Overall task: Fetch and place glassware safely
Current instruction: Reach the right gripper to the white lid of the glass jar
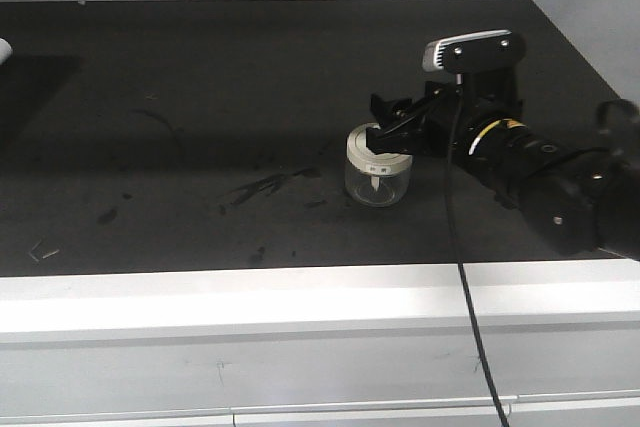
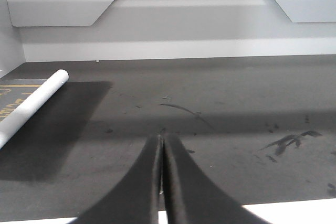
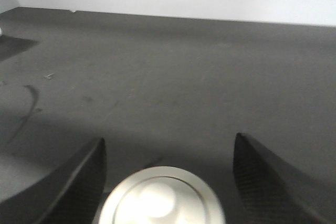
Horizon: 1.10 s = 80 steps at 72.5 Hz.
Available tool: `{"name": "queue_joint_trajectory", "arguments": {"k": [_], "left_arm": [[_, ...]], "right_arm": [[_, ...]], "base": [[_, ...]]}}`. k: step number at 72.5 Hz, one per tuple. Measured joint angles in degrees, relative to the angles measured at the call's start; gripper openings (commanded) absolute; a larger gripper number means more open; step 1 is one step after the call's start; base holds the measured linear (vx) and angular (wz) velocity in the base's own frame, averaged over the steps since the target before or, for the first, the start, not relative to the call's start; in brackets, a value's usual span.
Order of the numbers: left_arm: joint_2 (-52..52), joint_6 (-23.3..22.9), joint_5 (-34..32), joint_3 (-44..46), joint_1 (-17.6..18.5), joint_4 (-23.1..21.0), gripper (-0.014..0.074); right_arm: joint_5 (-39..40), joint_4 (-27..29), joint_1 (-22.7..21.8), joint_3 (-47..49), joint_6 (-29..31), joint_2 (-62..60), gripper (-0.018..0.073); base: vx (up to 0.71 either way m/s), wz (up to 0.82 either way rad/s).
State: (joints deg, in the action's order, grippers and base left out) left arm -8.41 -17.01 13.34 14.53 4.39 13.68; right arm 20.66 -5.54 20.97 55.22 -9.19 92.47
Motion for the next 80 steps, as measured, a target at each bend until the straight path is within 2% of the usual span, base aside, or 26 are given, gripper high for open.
{"name": "queue_joint_trajectory", "arguments": {"k": [14, 36, 44, 59, 80], "left_arm": [[0.0, 0.0, 0.0, 0.0, 0.0, 0.0, -0.0007], [0.0, 0.0, 0.0, 0.0, 0.0, 0.0, -0.0007], [0.0, 0.0, 0.0, 0.0, 0.0, 0.0, -0.0007], [0.0, 0.0, 0.0, 0.0, 0.0, 0.0, -0.0007], [0.0, 0.0, 0.0, 0.0, 0.0, 0.0, -0.0007]], "right_arm": [[4.9, -9.3, 0.0, 0.5, -6.4, 4.7, 0.0498], [8.4, -10.5, 0.0, 0.7, -7.1, 10.1, 0.0473], [9.6, -9.9, 0.0, 0.8, -7.0, 10.8, 0.0356], [10.0, -9.3, -0.1, 0.9, -6.8, 11.1, -0.0015], [8.3, -9.7, 0.0, 0.8, -6.9, 9.9, -0.0006]], "base": [[0.00, -0.01], [0.00, 0.00], [0.00, 0.00], [0.00, 0.00], [0.00, 0.00]]}}
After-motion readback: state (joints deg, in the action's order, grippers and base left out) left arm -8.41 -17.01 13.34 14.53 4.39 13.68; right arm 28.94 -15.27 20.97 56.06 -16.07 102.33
